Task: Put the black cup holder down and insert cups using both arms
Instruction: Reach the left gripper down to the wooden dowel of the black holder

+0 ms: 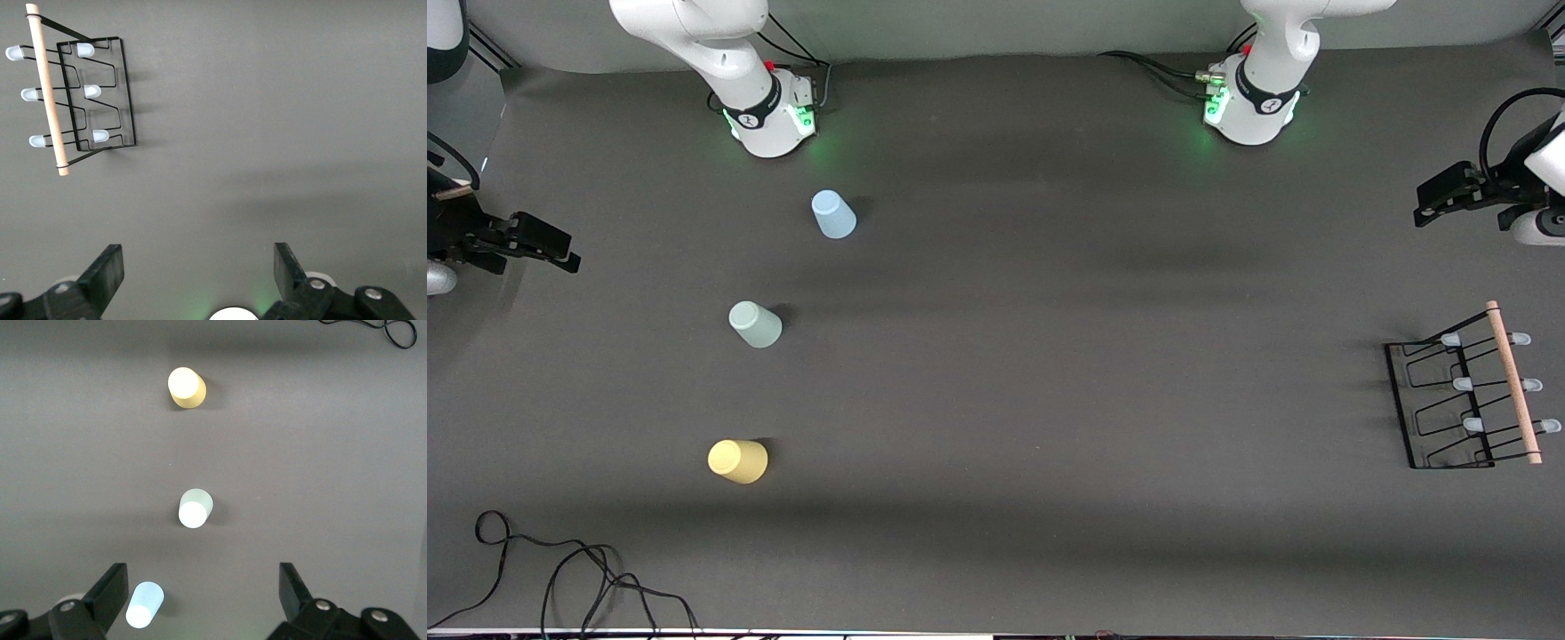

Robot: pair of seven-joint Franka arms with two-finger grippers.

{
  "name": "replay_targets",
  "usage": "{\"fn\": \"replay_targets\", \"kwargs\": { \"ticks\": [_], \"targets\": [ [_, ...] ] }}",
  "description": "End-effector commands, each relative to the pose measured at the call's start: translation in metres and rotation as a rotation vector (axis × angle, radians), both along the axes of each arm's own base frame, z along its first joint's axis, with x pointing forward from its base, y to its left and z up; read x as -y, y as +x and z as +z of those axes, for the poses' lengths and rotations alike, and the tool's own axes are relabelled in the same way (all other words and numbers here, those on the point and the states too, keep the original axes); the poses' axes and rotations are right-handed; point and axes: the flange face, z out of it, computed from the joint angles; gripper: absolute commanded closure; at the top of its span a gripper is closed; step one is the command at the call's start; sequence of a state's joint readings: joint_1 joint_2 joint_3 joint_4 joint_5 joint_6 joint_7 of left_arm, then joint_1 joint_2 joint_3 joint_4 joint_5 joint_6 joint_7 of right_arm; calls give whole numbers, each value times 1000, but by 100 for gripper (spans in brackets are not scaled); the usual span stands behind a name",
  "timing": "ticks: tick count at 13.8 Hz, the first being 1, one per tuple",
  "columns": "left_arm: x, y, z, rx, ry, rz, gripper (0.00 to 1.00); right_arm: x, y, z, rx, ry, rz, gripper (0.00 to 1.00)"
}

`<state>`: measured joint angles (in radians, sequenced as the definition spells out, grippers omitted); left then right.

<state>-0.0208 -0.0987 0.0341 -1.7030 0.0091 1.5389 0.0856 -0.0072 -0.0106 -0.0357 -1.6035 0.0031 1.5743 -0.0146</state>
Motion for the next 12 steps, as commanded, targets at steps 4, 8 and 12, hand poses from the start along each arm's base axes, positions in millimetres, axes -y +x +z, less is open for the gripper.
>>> {"fn": "replay_targets", "kwargs": {
  "ticks": [4,8,12],
  "targets": [
    [-2,-3,5,-12,11,-10,0,0,-3,4,4,18,-21,0],
    [-9,5,-2,-19,10,2,0,-1,-2,3,2,18,-20,0],
    [-49,60,-37,-53,16,75,0,0,-3,3,1,18,-21,0]
  ]
}}
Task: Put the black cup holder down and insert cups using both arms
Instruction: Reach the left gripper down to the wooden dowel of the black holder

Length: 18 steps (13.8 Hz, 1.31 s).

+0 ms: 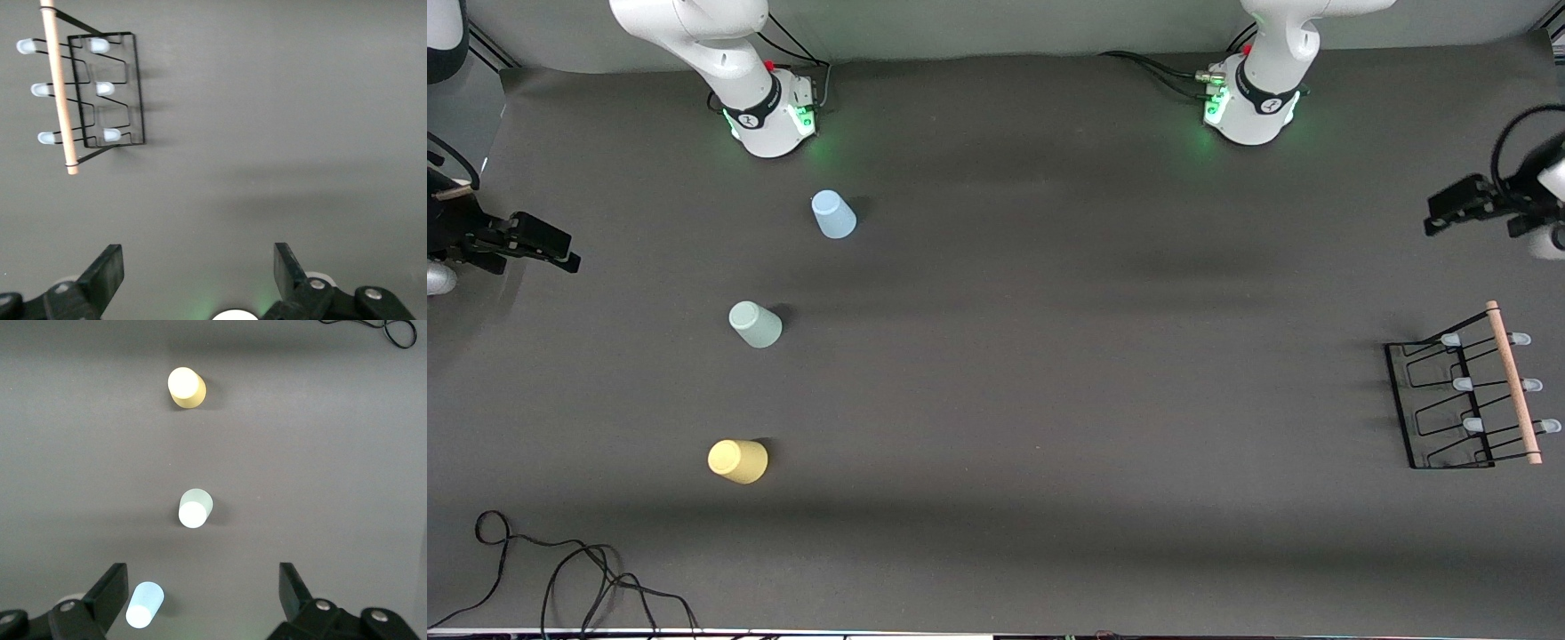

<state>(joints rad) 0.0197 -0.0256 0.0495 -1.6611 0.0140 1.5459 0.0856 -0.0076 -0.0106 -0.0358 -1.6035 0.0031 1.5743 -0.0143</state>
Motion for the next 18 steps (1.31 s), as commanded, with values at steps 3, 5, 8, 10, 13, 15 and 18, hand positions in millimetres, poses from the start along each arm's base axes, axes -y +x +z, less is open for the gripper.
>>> {"fn": "replay_targets", "kwargs": {
  "ticks": [3,5,8,10,13,15,18],
  "targets": [
    [-96,53,-46,-10,11,99,0,-1,-3,3,2,18,-20,0],
    [-120,66,-79,5,12,36,0,-1,-3,3,2,18,-17,0],
    [-161,75,-131,-29,13,-54,0,-2,-2,3,4,20,-17,0],
    [-177,82,-167,-23,13,-70,4,-2,-2,2,2,20,-16,0],
    [-193,85,-217,-58,-6,-120,19,-2,-2,3,4,21,-19,0],
    [-211,76,-240,-84,-26,-153,32,-2,-2,1,-2,20,-17,0],
    [-210,74,-261,-110,-39,-162,44,2,-3,3,1,20,-11,0]
  ]
}}
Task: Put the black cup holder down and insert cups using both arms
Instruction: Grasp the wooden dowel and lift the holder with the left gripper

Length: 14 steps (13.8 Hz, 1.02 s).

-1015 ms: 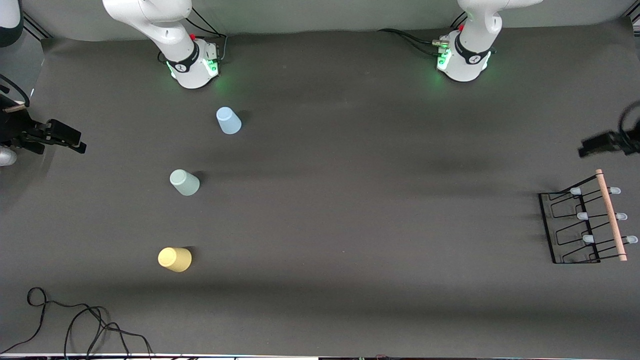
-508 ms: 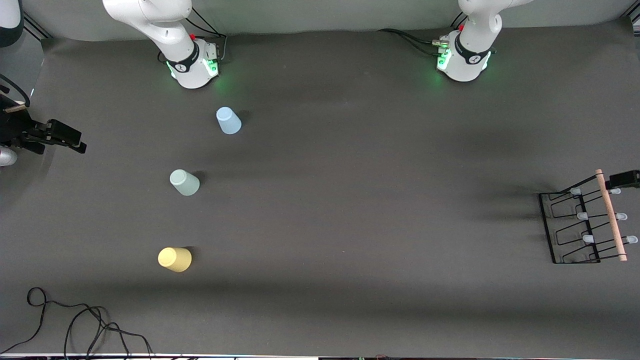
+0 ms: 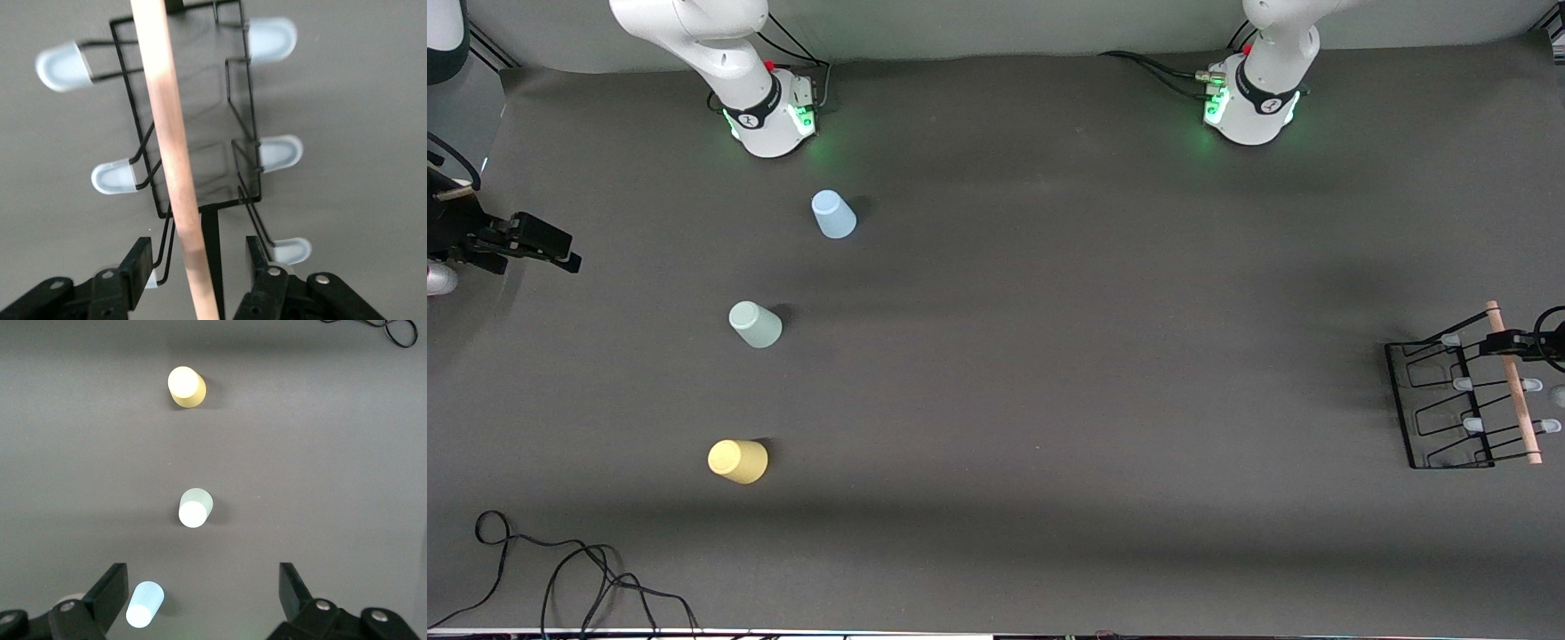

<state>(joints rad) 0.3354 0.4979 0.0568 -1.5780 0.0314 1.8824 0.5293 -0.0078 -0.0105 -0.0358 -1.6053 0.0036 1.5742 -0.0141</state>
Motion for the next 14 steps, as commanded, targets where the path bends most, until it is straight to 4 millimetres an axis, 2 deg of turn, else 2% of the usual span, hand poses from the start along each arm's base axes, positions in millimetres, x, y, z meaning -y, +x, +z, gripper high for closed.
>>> {"fn": "replay_targets", "kwargs": {
  "ticks": [1,2,3,4,7,8,10,12,14],
  "targets": [
    [6,0,-7,8,9,-34,45,3,-3,4,3,20,-12,0],
    [2,-2,-8,8,9,-30,61,3,-3,4,3,20,-12,0],
    [1,-2,-5,13,10,-28,83,3,-3,3,2,20,-12,0],
    [0,-2,-3,18,13,-22,100,3,-3,4,3,20,-14,0],
    [12,6,12,36,35,52,100,4,-3,3,2,20,-14,0],
    [21,10,19,42,38,47,100,5,-3,3,2,20,-15,0],
    [37,10,41,52,43,53,100,6,-3,3,2,21,-17,0],
    [75,14,63,38,58,110,100,3,-3,3,2,20,-14,0],
    [128,21,87,33,71,121,100,3,-2,3,2,20,-12,0]
  ]
}}
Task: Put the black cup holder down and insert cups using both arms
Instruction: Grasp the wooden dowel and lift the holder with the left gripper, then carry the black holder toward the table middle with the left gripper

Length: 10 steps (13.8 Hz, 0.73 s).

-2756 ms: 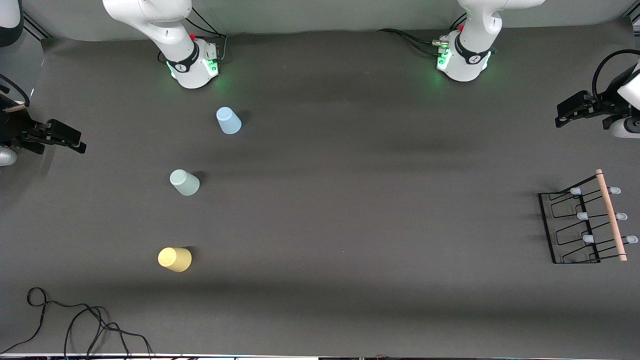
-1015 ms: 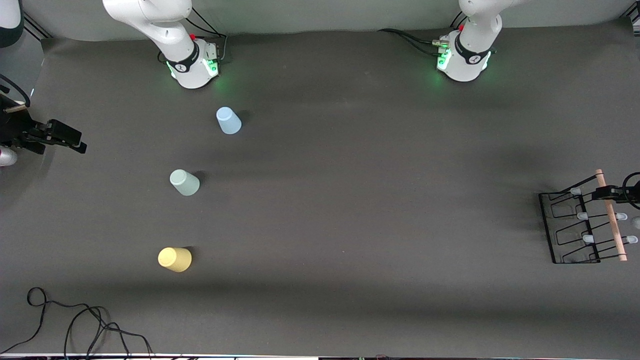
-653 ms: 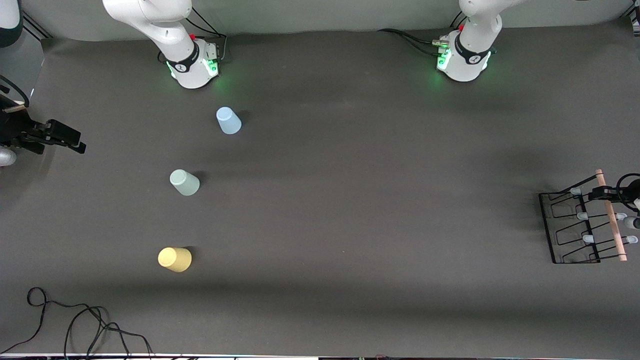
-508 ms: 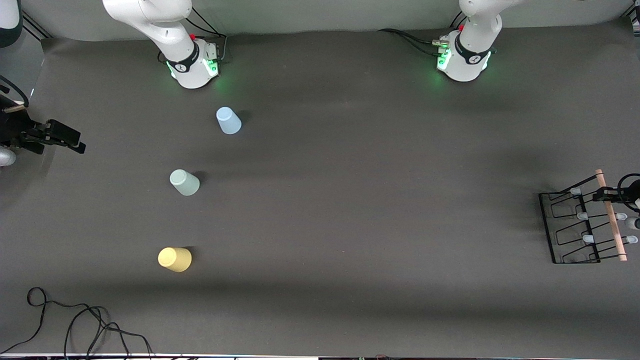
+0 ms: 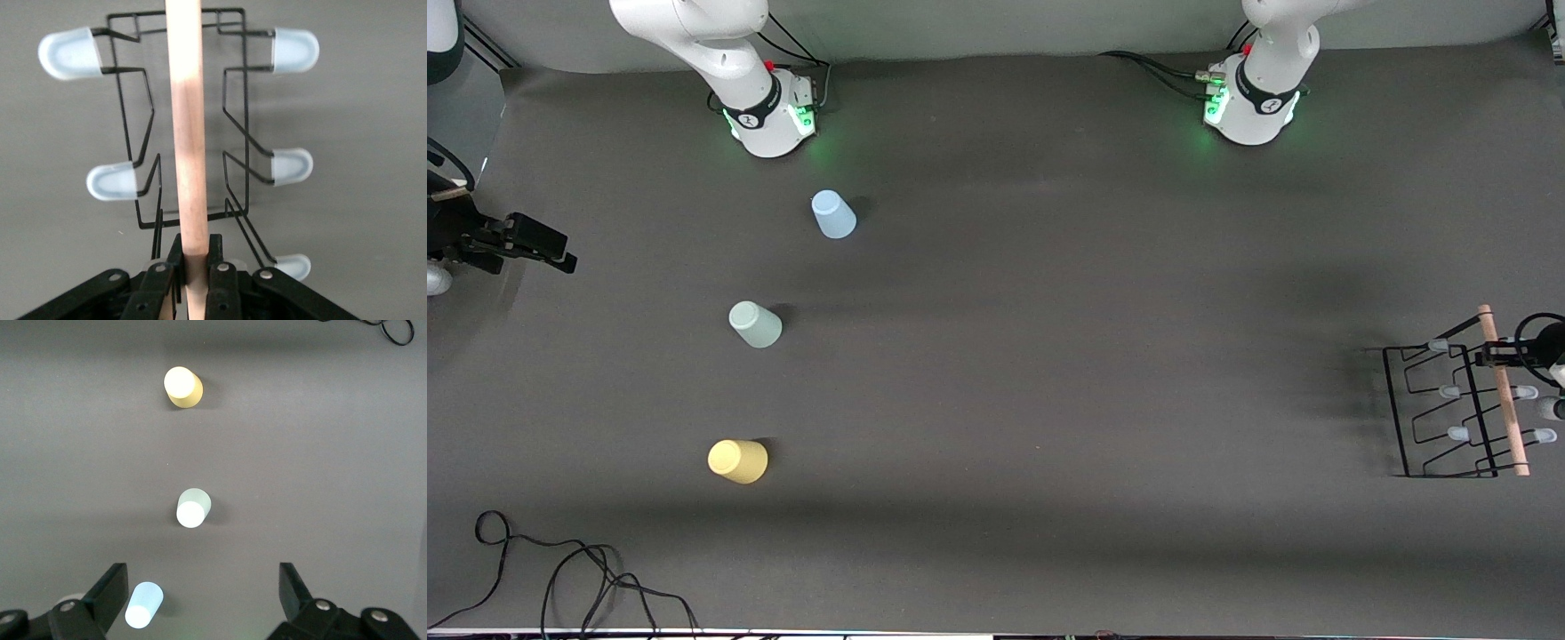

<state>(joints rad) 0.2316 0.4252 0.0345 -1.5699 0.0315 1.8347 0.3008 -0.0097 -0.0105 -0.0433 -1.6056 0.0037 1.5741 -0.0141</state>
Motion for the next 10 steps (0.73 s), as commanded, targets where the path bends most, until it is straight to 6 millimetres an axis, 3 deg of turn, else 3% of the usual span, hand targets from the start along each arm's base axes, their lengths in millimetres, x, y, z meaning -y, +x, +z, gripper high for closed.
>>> {"fn": "replay_targets", "kwargs": {
  "ticks": [1,3,5,10],
  "targets": [
    [73,3,53,-26,29,21,100,-5,-2,3,2,19,2,0],
    [116,4,75,-58,26,41,100,-4,-1,2,5,19,2,0],
    [187,4,81,-57,53,80,100,-5,0,1,2,19,2,0],
    [371,-15,46,-28,113,129,100,-8,0,1,2,19,-5,0]
  ]
}}
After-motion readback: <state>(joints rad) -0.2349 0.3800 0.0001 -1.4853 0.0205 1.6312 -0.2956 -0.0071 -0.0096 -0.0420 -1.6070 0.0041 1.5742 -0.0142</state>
